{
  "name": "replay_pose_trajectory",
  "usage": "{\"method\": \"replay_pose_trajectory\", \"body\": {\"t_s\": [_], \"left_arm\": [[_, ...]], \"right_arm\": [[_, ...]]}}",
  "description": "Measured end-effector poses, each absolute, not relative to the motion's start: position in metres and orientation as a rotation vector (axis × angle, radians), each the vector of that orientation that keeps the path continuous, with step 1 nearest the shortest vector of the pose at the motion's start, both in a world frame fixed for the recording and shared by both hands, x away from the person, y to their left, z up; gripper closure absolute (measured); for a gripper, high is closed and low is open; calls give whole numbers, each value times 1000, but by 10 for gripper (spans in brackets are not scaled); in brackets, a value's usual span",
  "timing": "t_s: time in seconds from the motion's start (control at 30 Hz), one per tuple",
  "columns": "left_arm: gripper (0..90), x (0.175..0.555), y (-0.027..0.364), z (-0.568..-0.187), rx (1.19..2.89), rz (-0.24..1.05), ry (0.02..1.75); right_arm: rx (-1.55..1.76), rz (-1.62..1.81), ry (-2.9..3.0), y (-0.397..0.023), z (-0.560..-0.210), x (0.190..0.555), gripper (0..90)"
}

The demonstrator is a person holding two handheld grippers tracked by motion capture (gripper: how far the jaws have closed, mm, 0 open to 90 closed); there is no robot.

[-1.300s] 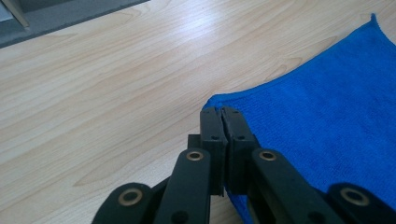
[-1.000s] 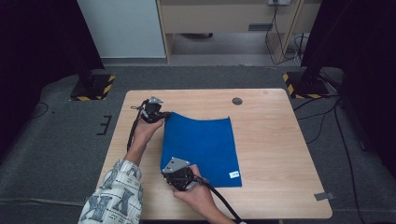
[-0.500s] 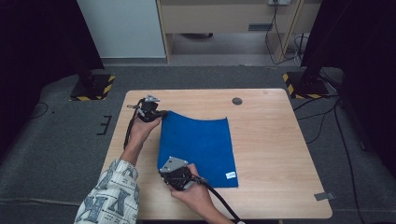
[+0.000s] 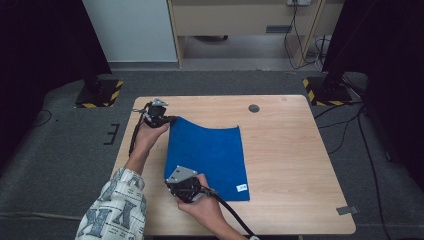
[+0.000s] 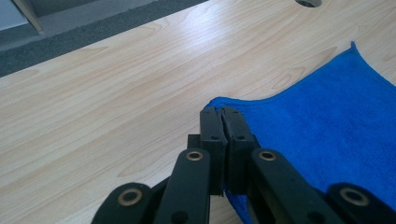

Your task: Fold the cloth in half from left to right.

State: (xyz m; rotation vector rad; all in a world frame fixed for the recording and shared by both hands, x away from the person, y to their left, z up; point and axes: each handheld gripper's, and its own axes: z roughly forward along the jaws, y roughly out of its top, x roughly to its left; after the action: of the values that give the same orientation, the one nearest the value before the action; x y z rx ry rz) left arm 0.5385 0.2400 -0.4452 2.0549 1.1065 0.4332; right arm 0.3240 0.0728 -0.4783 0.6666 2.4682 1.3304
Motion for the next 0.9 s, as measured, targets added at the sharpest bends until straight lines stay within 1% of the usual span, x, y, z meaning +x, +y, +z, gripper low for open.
{"method": "replay_pose_trajectory", "body": {"t_s": [0.6,0.9], "left_arm": [[886,537,252,-442,2049,425,1109],[886,533,267,-438,2047,431,1111]], "right_arm": [[633,1362,2458,88,-468,322,876],[628,1381,2464,100,-467,321,876]]}}
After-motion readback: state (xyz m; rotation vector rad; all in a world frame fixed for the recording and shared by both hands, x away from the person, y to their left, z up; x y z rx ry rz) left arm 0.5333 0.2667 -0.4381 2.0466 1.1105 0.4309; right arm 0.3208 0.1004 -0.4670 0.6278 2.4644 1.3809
